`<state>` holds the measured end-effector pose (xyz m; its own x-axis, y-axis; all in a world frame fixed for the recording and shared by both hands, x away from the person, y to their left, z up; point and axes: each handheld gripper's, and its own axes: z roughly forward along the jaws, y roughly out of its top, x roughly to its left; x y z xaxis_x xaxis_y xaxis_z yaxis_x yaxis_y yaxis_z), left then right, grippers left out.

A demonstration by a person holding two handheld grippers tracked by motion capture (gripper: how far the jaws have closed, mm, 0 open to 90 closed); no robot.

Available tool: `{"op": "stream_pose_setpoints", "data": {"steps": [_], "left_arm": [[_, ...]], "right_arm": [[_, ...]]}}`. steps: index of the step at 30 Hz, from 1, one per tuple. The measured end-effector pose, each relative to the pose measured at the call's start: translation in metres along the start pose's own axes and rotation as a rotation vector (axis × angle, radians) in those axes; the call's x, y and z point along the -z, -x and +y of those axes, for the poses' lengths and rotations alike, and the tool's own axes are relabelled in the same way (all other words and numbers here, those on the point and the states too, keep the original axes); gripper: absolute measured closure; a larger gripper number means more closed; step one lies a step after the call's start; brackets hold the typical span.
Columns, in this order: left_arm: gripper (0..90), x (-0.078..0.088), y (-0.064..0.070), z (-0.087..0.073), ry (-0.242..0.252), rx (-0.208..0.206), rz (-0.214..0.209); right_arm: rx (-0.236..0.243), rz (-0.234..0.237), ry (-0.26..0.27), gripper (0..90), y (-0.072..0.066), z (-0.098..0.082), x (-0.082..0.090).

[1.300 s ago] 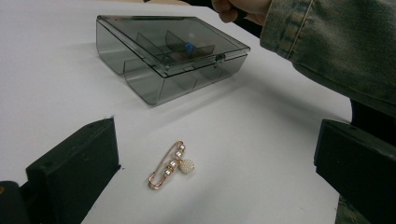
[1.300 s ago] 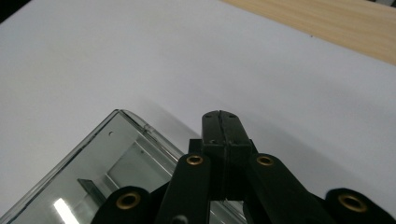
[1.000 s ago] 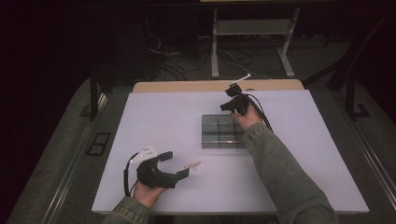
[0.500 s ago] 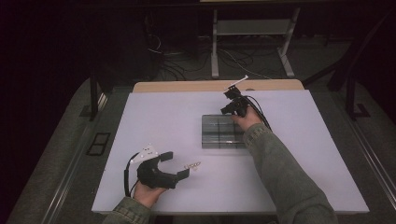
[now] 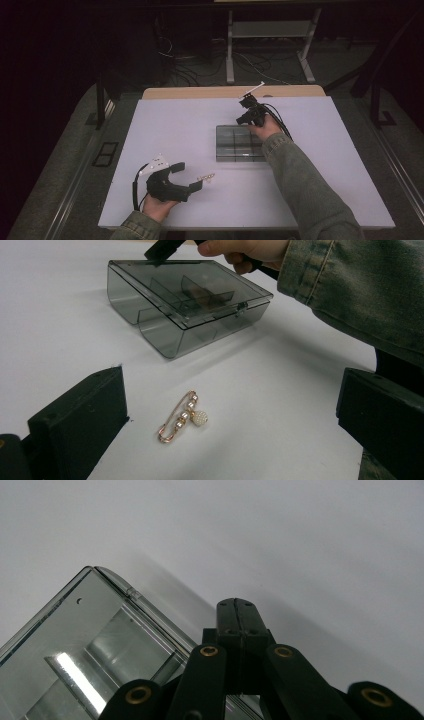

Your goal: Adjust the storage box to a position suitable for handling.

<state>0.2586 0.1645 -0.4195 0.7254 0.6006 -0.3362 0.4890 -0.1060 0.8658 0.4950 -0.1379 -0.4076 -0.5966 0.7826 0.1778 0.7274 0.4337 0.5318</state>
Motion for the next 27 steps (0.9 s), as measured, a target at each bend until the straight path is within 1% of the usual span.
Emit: {"op": "stream_pose_setpoints", "data": {"steps": [6, 10, 18, 19, 25, 27], "left_arm": [[0.0, 0.0, 0.0, 0.0, 0.001, 0.0, 0.001], [0.0, 0.001, -0.001, 0.0, 0.001, 0.002, 0.003], [0.0, 0.0, 0.0, 0.0, 0.005, 0.004, 0.004], [0.0, 0.001, 0.0, -0.001, 0.006, 0.004, 0.004], [0.0, 0.001, 0.0, -0.001, 0.008, 0.01, 0.007], [0.0, 0.001, 0.0, -0.001, 0.008, 0.011, 0.007]], "right_arm": [[0.021, 0.008, -0.009, 89.8, -0.004, -0.001, 0.0], [0.03, 0.003, -0.012, 89.7, -0.007, -0.002, 0.001], [0.032, 0.014, -0.008, 89.7, -0.012, -0.009, 0.004], [0.025, 0.016, -0.009, 89.7, -0.012, -0.01, 0.004], [0.028, 0.006, -0.011, 89.7, -0.017, -0.015, 0.007], [0.025, 0.01, -0.01, 89.7, -0.018, -0.016, 0.008]]}}
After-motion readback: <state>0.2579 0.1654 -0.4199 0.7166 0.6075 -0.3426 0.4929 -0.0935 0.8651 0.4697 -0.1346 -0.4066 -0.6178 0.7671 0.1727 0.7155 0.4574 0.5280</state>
